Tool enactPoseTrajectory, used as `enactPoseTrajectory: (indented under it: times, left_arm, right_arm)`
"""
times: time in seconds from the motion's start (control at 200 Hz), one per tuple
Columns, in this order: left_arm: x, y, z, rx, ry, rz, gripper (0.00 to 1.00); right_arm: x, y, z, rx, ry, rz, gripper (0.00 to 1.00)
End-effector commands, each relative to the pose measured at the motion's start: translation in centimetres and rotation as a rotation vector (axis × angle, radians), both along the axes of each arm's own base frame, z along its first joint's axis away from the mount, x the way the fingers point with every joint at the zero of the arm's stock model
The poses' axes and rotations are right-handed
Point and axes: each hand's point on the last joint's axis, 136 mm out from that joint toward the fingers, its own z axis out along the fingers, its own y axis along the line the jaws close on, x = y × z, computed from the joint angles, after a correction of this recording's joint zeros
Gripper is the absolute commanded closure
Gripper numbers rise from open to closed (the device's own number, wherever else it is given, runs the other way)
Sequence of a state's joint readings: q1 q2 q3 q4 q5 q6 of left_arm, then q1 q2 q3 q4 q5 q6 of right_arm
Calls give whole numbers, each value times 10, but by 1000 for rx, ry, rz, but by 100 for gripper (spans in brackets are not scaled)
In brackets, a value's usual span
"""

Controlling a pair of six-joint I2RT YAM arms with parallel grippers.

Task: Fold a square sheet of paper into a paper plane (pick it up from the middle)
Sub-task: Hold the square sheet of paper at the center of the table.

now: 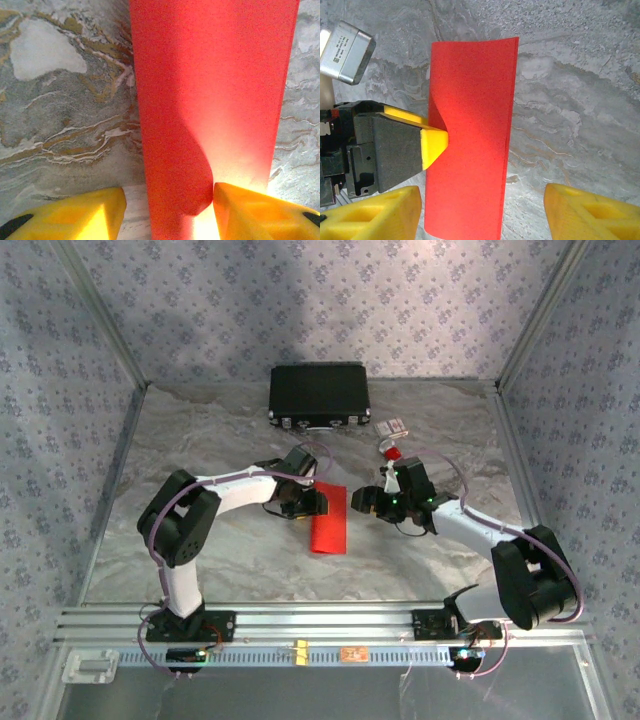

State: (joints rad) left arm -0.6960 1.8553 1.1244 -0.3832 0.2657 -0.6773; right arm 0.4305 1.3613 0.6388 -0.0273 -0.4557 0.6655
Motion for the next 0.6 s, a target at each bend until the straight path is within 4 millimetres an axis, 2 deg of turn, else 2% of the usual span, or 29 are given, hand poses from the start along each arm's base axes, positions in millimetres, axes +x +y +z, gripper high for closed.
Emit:
enactPoseTrajectory:
  times: [0.0,0.185,0.595]
  left_arm:
    - [-6,21,-38,141,34,-2,48]
    - [0,20,-40,159,30,1,48]
    - [-2,19,-51,168,45,-1,47]
  right_arm:
    - [6,0,4,-11,-5,-5,32]
    - [6,-1,5,-11,-7,-3,33]
    - [3,-3,0,-18,-4,-8,32]
